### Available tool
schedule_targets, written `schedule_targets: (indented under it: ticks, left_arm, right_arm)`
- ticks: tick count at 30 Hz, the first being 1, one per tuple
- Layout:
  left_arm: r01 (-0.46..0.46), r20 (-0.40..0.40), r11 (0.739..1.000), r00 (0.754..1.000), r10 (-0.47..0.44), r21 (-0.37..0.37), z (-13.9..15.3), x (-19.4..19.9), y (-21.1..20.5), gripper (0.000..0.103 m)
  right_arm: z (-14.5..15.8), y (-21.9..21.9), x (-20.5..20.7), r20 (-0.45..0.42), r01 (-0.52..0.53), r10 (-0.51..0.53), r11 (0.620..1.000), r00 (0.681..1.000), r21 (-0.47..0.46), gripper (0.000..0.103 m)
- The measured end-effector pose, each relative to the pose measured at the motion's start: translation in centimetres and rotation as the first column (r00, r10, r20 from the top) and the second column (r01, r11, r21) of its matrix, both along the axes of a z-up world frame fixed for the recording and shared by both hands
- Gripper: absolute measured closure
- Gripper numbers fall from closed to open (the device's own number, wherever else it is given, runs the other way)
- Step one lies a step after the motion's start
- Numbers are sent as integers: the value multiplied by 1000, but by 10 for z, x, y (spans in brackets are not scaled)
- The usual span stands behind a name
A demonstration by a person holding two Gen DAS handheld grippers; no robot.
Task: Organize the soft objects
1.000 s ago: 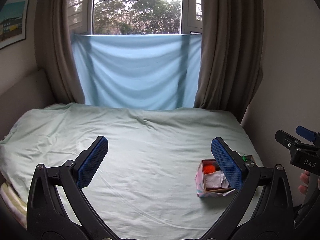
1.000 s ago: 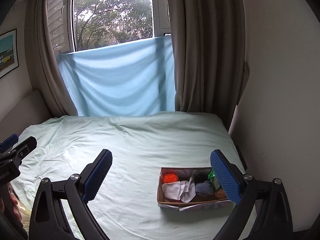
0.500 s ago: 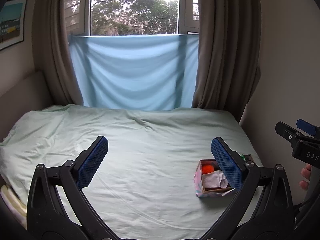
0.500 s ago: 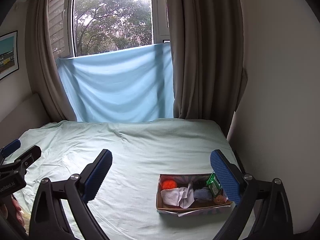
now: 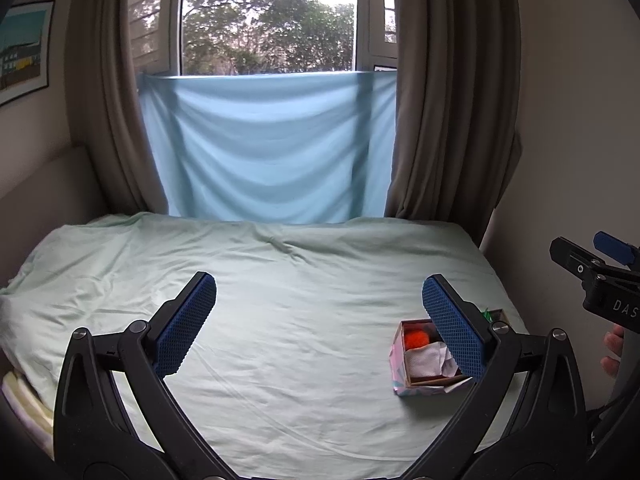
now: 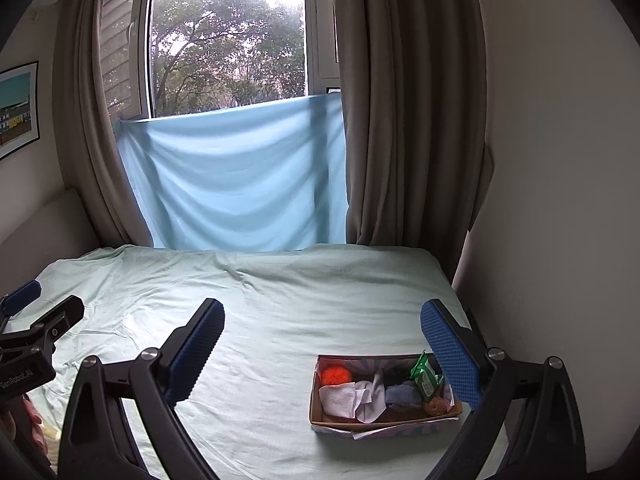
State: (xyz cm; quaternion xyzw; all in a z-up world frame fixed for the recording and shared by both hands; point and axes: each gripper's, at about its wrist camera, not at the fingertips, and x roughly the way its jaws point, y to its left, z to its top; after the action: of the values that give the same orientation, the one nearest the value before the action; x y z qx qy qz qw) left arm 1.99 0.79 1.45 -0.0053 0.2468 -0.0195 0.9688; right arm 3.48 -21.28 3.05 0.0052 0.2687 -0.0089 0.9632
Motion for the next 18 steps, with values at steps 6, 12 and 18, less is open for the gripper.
schedule_targets:
  ticks: [6, 12, 18]
  left_arm:
    - [-3, 8, 1000, 1000, 3, 7, 1, -2, -1, 0]
    - [-10, 10, 1000, 1000, 10, 12, 1, -3, -2, 0]
    - [-22, 16, 1000, 1000, 21, 19, 1, -2, -4, 0]
  right_arm:
    - [0, 0, 0, 2, -2, 2, 1000, 1000, 0, 5]
    - [0, 1, 1, 0, -3, 3, 1000, 1000, -1, 5]
    - [-1, 2, 2, -4, -4, 4, 1000, 1000, -2, 5]
